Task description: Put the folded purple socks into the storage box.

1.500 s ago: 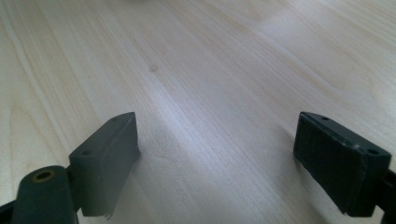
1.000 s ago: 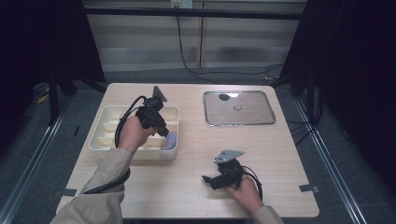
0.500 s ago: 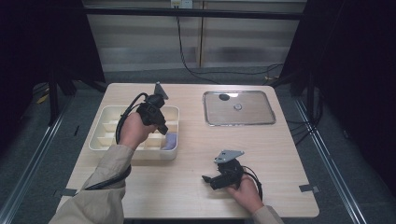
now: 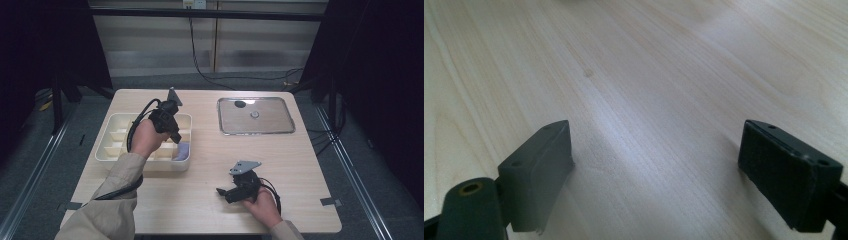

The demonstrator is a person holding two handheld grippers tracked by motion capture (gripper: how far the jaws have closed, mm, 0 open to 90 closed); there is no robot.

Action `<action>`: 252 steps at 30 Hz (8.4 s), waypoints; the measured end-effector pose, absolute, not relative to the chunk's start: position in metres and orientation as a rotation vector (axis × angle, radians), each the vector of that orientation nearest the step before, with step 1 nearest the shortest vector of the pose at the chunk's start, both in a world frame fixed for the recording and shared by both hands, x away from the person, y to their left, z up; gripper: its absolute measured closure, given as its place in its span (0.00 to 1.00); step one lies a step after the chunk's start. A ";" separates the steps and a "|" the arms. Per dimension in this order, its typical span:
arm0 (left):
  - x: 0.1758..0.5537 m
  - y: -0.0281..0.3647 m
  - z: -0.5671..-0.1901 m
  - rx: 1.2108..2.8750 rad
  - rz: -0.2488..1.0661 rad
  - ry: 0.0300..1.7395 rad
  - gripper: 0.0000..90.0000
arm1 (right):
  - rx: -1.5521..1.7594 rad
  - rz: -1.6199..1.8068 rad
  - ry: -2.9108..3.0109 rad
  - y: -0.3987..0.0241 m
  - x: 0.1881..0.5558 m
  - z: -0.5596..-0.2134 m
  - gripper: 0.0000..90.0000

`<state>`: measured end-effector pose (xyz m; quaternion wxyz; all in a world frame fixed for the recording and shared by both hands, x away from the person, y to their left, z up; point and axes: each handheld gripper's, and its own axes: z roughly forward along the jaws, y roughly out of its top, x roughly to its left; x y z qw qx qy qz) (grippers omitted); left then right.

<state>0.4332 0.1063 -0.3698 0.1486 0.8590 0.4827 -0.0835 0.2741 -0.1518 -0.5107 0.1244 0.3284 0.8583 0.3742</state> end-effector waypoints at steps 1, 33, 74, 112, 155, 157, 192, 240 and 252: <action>0.434 0.106 -0.370 2.471 -0.241 1.387 1.00 | 0.957 1.090 2.501 -0.152 0.274 -0.511 0.15; 0.446 0.092 -0.403 2.493 -0.254 1.420 1.00 | 0.952 1.095 2.502 -0.152 0.274 -0.511 0.15; 0.434 0.090 -0.441 2.492 -0.290 1.437 1.00 | 0.949 1.095 2.501 -0.152 0.275 -0.511 0.15; 0.427 0.101 -0.408 2.433 -0.245 1.406 0.68 | 0.952 1.094 2.502 -0.152 0.274 -0.511 0.15; 0.420 0.117 -0.388 2.424 -0.192 1.363 0.28 | 0.955 1.095 2.503 -0.152 0.274 -0.511 0.15; 0.420 0.117 -0.388 2.424 -0.194 1.360 0.28 | 0.955 1.095 2.502 -0.152 0.274 -0.511 0.15; 0.408 0.129 -0.384 2.456 -0.205 1.305 0.28 | 0.958 1.094 2.502 -0.152 0.274 -0.511 0.15; 0.381 0.144 -0.372 2.479 -0.201 1.213 0.28 | 0.956 1.094 2.501 -0.152 0.274 -0.511 0.15; 0.374 0.146 -0.375 2.473 -0.208 1.203 0.28 | 0.955 1.094 2.501 -0.152 0.274 -0.511 0.15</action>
